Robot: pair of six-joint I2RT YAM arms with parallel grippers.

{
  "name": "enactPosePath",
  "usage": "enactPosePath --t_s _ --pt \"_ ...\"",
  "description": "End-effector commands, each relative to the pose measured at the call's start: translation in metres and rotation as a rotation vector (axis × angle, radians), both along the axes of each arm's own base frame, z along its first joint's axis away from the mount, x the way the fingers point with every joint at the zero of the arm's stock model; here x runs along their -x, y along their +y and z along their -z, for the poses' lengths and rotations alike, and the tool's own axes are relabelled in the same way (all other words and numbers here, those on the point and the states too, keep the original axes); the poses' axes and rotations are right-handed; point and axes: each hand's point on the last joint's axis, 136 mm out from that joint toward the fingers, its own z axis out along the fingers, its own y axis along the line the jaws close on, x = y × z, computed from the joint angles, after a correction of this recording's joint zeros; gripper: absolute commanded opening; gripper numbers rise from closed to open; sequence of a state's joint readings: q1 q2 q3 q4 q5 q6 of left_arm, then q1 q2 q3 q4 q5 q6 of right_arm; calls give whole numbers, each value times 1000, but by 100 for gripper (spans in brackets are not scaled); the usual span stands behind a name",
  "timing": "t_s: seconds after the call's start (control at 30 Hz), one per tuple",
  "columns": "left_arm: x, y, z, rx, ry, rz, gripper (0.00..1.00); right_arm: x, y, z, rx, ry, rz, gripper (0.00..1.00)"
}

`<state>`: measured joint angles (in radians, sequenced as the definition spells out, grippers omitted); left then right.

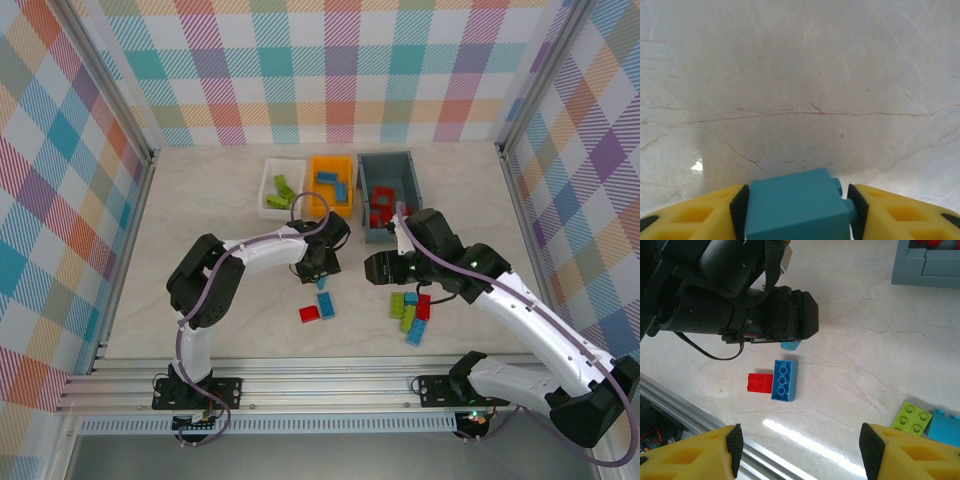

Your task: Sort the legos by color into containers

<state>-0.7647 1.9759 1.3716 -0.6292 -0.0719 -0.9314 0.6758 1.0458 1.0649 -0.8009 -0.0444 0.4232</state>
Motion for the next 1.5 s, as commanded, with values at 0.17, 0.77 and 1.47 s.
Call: enactPosePath --t_s 0.17,0.77,1.47 --pt "-17 7 -36 -6 -88 -7 32 -1 12 -5 -61 4 -8 64" --pt "-200 -12 -125 -20 -396 116 32 -74 41 -81 -293 -262 149 62" --pt "-218 -42 -189 199 -526 168 63 -58 -7 -18 -90 -127 318 62"
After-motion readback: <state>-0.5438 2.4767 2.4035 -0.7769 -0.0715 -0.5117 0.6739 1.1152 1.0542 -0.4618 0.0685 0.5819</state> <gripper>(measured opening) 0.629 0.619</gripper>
